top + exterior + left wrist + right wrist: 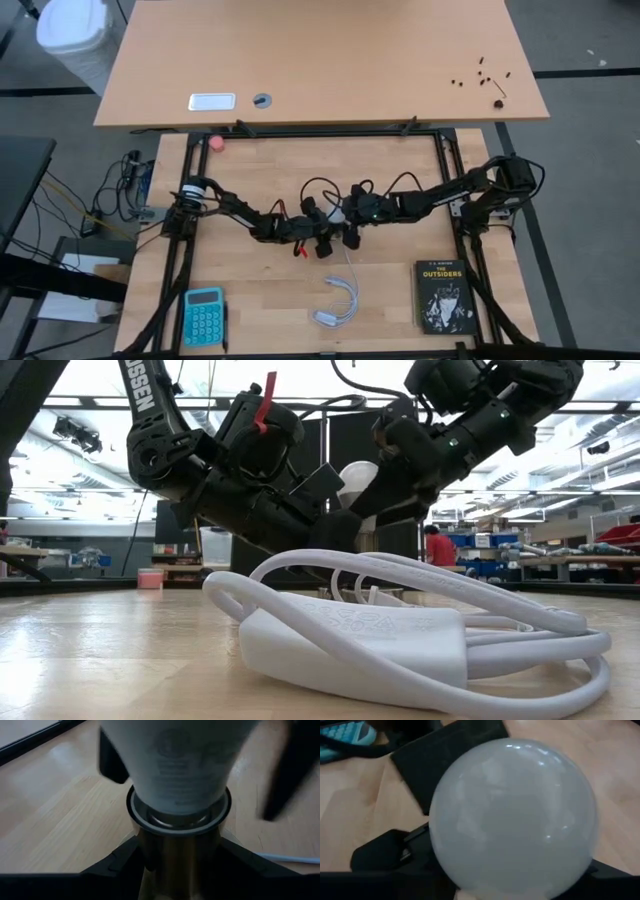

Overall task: Screw lightbulb
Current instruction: Insert the white lightbulb into the silver lamp

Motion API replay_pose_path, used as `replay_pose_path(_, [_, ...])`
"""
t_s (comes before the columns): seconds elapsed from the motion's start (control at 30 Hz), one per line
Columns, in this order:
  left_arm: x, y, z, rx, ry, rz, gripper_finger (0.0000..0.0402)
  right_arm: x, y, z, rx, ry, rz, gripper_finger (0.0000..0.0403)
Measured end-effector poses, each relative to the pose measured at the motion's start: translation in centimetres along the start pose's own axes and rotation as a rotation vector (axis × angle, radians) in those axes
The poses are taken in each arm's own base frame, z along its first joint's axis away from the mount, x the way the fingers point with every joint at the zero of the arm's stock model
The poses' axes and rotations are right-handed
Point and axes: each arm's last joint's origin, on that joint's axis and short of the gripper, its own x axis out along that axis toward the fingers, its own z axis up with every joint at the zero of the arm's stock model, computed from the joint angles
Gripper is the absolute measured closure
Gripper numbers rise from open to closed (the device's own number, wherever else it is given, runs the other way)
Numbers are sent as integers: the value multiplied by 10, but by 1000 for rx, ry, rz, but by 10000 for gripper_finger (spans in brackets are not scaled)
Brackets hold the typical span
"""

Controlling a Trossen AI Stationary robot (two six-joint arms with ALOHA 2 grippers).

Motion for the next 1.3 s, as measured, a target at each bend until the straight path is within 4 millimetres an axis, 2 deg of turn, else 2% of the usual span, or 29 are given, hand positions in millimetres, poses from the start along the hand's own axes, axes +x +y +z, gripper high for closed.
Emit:
replay_pose_path(0.5, [0,0,0,-8,-1,-1,194,-3,0,-5,-159,74,49,55])
replay_pose_path(0.73, [0,0,0,-6,2,1,194,-15,5,-4,-179,101,65,57])
replay_pose_path(1.0, [0,0,0,-9,3,1,194,-18,13,-5,-187,110,78,64])
replay_pose_path(1.3, [0,0,0,-4,3,1,194,-16,2,1,-117,68,41,72])
